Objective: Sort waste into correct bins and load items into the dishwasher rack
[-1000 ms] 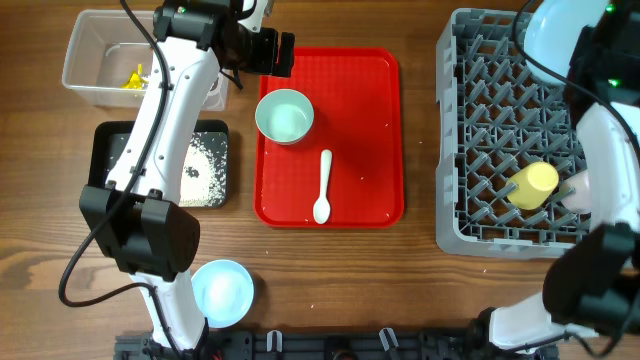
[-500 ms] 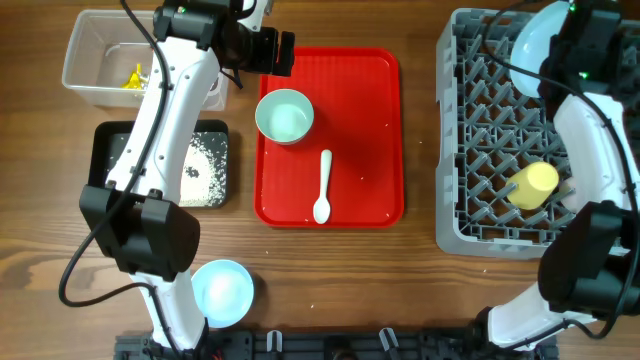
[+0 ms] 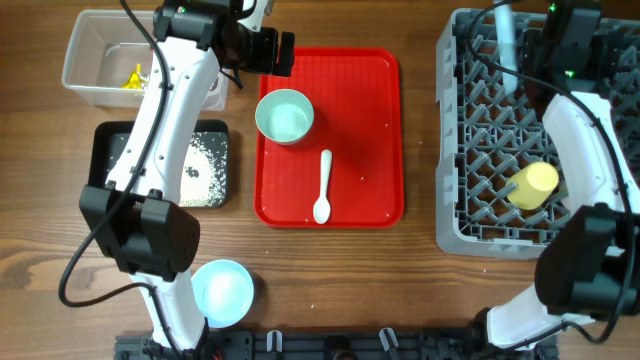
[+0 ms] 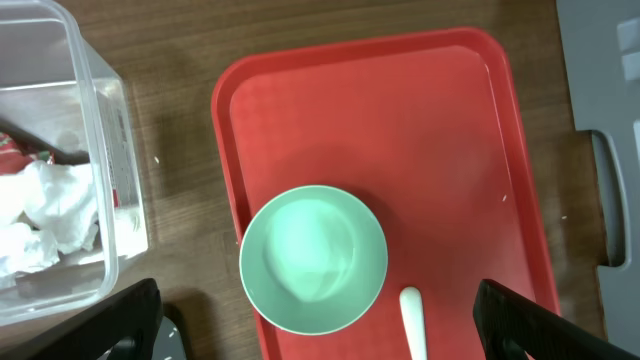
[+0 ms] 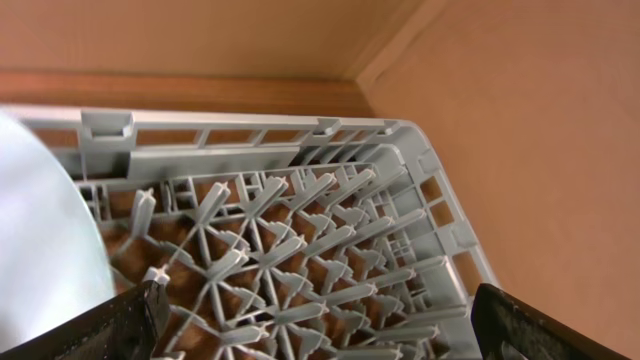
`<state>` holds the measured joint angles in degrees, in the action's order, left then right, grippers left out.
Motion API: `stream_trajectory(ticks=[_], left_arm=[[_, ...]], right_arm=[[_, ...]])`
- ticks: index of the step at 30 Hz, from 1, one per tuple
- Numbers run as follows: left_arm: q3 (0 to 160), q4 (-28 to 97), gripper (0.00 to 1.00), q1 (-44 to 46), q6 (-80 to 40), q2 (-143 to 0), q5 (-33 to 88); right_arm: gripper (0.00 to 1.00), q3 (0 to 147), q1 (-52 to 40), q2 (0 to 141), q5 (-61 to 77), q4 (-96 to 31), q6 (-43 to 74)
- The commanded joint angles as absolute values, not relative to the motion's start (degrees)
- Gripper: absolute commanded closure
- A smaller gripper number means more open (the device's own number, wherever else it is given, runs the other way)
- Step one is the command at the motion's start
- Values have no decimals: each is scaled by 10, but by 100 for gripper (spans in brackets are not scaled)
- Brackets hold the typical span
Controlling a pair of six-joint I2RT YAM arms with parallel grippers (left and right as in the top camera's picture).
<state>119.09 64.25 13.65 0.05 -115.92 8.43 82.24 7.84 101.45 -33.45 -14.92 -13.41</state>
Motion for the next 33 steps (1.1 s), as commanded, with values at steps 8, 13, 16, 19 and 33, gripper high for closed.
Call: stream_trajectory(ticks=[8,13,16,19,33], left_arm=[[1186,838,0,142,-44,-1049,89],[1137,958,1,146,-142,-1039,49],[1018,926,3,185,-208,-966,42],[835,840,11,248,-302,-860,39],[359,570,60,323,-602,-762,40]], right_arm=[[1,840,67,762,-52,-361,-4],[0,840,67,764,53,-423,20],[0,840,67,764,65,-441,32],[0,840,67,764,65,-445,32],[0,840,67,767,102,-466,30]])
